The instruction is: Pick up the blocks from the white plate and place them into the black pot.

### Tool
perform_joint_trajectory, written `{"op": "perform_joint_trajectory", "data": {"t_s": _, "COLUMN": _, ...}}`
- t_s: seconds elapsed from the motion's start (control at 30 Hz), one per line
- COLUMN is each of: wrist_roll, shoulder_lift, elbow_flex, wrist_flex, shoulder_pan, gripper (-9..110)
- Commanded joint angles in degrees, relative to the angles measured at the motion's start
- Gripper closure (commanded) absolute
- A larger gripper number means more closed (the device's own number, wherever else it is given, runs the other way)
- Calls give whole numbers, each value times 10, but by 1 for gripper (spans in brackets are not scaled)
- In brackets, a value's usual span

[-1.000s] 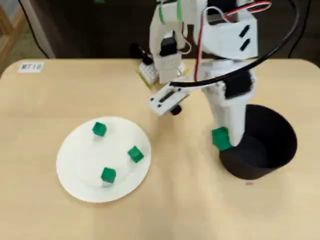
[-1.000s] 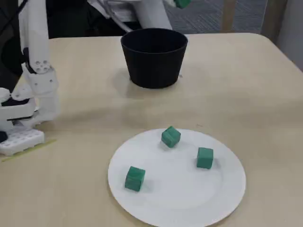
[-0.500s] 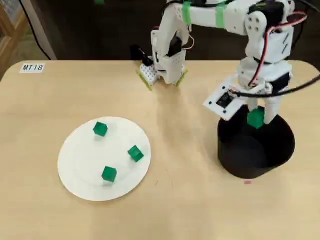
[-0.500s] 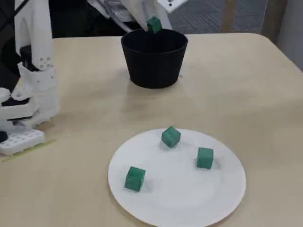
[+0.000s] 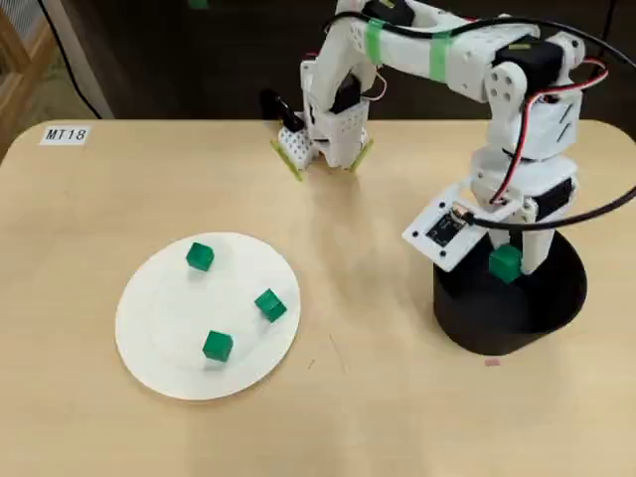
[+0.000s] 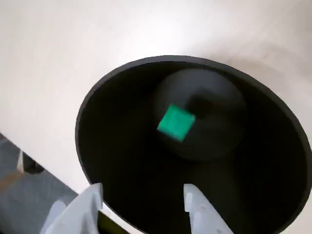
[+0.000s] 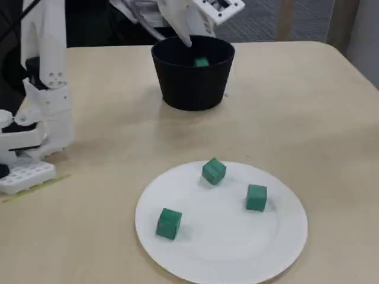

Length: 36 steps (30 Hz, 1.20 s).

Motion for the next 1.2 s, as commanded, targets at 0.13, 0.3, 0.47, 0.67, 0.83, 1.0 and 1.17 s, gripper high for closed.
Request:
{"op": "perform_joint_trajectory", "data": {"t_s": 0.13, "wrist_roll": 22, "shoulder_lift": 18, "elbow_flex": -3, "wrist_flex": 11, "shoulder_pan": 10, "gripper": 89}}
{"op": "perform_joint_trajectory", "data": {"t_s": 0.3, "wrist_roll": 14, "shoulder_lift": 55, "elbow_flex": -1, "wrist_flex": 48, "shoulder_pan": 88, "gripper": 104}}
{"op": "perform_joint_trajectory", "data": {"t_s": 0.47, "wrist_roll": -23, "shoulder_lift": 172, "elbow_flex": 42, "wrist_flex": 53, "shoulder_pan": 294, "gripper": 104}}
{"op": "perform_joint_trajectory", "data": {"t_s": 0.67, "wrist_roll": -100, "shoulder_lift": 246, "elbow_flex": 153, "wrist_flex": 21, "shoulder_pan": 512, "gripper": 104}}
{"op": "perform_joint_trajectory", "data": {"t_s": 0.83, "wrist_roll": -104, "shoulder_lift": 338, "elbow_flex": 455, "wrist_flex": -229, "shoulder_pan": 551, "gripper": 104}}
{"op": "perform_joint_trajectory", "data": {"t_s": 1.0, "wrist_roll": -120, "shoulder_lift": 282, "elbow_flex": 497, "wrist_flex": -307, "shoulder_pan": 559, "gripper": 104}}
{"op": "perform_joint_trajectory", "data": {"t_s": 1.17, "wrist_roll": -111, "shoulder_lift": 226, "elbow_flex": 484, "wrist_flex": -356, "shoulder_pan": 563, "gripper": 104}}
